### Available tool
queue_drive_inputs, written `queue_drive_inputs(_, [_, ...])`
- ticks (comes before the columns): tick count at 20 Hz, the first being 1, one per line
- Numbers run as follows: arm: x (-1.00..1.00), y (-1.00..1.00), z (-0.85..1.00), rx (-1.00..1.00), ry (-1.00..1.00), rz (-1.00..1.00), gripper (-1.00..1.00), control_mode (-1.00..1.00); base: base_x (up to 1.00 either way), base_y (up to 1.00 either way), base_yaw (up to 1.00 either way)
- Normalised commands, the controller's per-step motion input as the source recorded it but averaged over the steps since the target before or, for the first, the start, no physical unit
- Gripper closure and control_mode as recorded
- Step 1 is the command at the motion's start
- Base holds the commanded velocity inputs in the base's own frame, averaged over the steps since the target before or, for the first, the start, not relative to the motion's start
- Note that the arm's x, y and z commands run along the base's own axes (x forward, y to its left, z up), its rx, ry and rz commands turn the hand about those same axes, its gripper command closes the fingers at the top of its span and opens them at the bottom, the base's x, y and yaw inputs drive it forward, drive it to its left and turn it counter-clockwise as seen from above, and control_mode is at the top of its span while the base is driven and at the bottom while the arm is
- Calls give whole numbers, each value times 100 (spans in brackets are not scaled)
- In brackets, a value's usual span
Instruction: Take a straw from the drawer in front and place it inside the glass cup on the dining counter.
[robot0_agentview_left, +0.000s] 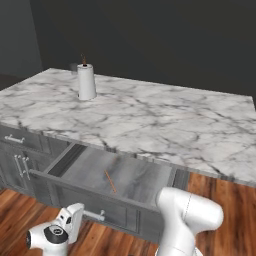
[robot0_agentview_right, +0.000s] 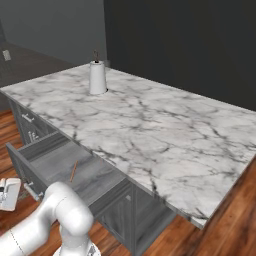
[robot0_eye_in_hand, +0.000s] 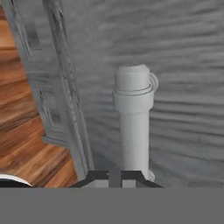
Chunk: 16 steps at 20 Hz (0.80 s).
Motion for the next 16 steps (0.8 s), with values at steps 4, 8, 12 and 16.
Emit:
queue_drive_inputs(4, [-42, 20, -1, 0, 0, -9, -100, -100, 0, 0, 0])
queue_drive_inputs(8, [-83, 0, 27, 0, -7, -7, -100, -100, 0, 0, 0])
queue_drive_inputs(12, [-98, -7, 92, 10, -4, -3, -100, -100, 0, 0, 0])
queue_drive_inputs(16, [-83, -15, 100, 23, 0, -4, -100, -100, 0, 0, 0])
